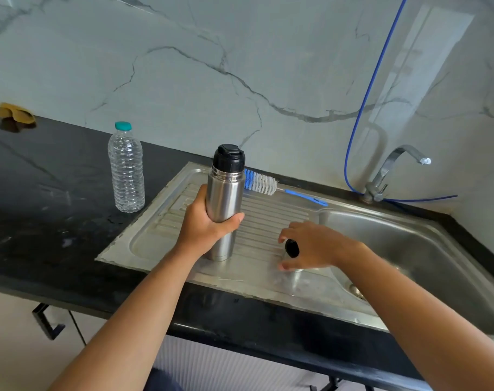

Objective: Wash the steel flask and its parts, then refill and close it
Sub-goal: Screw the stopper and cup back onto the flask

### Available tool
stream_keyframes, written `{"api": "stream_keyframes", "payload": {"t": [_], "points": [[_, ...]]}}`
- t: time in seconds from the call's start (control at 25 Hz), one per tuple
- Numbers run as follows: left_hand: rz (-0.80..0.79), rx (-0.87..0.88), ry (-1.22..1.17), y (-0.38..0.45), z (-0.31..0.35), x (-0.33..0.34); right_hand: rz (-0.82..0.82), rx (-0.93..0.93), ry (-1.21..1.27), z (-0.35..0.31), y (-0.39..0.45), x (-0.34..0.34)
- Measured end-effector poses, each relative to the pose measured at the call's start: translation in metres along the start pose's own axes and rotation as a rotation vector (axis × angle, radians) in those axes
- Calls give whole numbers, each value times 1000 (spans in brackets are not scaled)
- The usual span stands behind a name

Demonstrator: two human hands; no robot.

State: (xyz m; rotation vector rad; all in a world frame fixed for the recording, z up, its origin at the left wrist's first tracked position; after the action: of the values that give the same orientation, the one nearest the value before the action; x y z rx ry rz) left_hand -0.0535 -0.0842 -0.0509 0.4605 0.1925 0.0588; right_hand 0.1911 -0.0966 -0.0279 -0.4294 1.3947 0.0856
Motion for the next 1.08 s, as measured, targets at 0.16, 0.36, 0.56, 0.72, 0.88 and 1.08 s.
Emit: {"api": "stream_keyframes", "payload": {"t": [0.16, 0.36, 0.56, 0.72, 0.88, 1.08], "points": [[-3, 2, 8, -1, 2, 1, -102, -54, -18, 0, 3, 9], [6, -1, -8, 0, 0, 0, 152, -73, 332, -8, 10, -52], [3, 7, -17, 1, -1, 1, 772, -126, 847, -38, 9, -155], [3, 20, -13, 1, 0, 1, 929, -211, 1102, -75, 17, -188], [8, 16, -31, 0, 0, 1, 806, -294, 1030, -98, 23, -181], [0, 21, -59, 1, -1, 1, 579, -376, 746, -95, 30, -161]]}}
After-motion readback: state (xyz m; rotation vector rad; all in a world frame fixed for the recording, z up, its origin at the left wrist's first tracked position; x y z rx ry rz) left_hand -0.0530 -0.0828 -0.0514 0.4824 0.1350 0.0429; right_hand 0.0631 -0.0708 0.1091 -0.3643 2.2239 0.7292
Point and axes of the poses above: each hand's wrist, its own y-axis towards the middle knuckle, its own x-axis out of the palm, z = x × y, the point moved 4 cm from there along y, towards the middle knuckle, and after that the axes turned 1 degree about -z, right-handed, at the moved point
